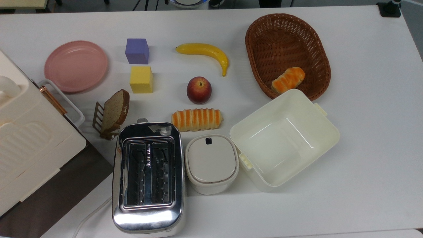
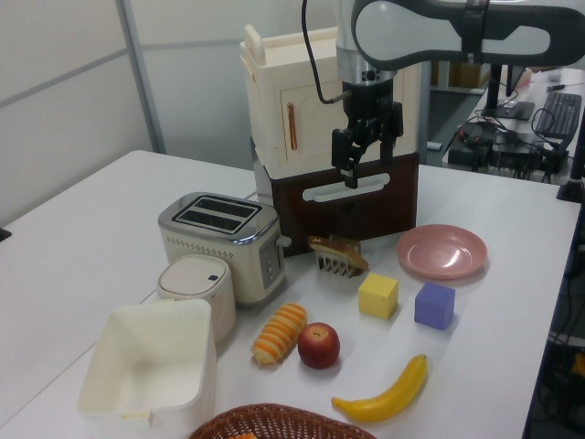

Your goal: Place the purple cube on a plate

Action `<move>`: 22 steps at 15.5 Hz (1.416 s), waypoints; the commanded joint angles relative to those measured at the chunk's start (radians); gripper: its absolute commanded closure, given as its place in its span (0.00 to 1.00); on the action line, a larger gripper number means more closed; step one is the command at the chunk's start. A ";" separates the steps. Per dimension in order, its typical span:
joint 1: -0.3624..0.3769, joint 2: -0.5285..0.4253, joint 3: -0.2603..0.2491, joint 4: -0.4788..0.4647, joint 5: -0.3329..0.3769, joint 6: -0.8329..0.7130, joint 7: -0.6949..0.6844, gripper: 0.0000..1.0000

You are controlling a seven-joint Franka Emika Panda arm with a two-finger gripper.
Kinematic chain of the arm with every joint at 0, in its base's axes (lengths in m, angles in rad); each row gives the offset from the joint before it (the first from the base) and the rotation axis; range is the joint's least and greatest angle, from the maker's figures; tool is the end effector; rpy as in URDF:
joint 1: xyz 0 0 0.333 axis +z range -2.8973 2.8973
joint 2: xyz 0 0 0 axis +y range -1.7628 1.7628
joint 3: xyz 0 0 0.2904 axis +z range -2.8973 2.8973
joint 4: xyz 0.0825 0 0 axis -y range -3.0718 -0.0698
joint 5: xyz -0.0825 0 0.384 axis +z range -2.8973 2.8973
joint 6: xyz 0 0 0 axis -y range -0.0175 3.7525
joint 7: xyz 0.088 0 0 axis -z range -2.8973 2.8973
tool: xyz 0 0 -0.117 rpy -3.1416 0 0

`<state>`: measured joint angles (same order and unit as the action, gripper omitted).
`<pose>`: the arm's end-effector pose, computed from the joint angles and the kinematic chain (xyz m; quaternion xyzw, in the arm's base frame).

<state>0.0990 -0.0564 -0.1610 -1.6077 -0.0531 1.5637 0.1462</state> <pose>0.5364 -0.0418 0.6014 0.9943 -0.1041 0.0068 0.0218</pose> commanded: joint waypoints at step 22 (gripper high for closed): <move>-0.016 -0.003 -0.006 0.022 0.050 -0.022 -0.050 0.00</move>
<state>0.0871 -0.0557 -0.1630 -1.5874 -0.0281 1.5622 0.1227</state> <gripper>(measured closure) 0.000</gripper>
